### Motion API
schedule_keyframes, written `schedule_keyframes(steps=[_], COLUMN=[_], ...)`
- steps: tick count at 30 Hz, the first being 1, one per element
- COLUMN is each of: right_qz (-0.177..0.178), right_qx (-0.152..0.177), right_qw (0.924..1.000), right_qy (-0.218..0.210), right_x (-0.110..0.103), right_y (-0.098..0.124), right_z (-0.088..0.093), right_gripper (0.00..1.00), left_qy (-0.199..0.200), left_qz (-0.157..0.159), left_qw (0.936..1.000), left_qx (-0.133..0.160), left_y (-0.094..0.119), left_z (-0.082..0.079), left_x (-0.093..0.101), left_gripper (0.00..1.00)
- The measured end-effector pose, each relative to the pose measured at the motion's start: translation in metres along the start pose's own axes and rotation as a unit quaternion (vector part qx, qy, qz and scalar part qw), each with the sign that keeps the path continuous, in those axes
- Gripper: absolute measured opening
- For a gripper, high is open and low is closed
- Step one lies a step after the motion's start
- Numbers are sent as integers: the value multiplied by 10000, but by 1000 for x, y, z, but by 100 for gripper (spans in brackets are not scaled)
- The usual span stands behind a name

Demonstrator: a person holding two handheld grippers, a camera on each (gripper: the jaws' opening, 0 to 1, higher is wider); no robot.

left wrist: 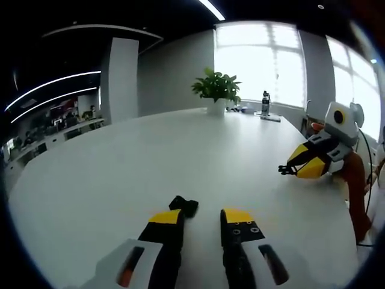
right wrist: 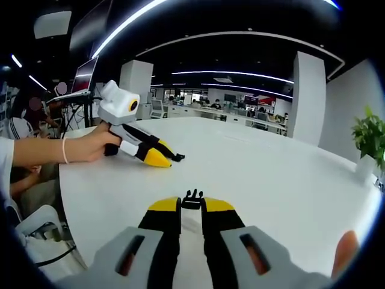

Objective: Snap the two parts of the plastic buckle together until the buckle closes and remains connected.

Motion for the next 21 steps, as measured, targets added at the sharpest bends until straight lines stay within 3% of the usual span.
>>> schedule_keyframes(steps=[21], right_qz=[-26], right_qx=[-30], right_qw=[10000], right_qy=[-30], right_x=[0], right_y=[-2], right_z=[3], right_gripper=[13], left_qy=[-55], left_qz=[-31], left_qw=[10000], left_qx=[52], left_y=[1], left_z=[-2], left_x=[-5], left_gripper=[17])
Point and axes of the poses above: the point that each gripper's makers call its tool centre point, and the gripper's own axes: y roughly backward along the fingers, x roughly to its right, z roughly out of its underside, the point moved 7 cm from there along y, roughly backward along the fingers, and after that the axes turned 7 degrees about y, right-handed, at the moved point
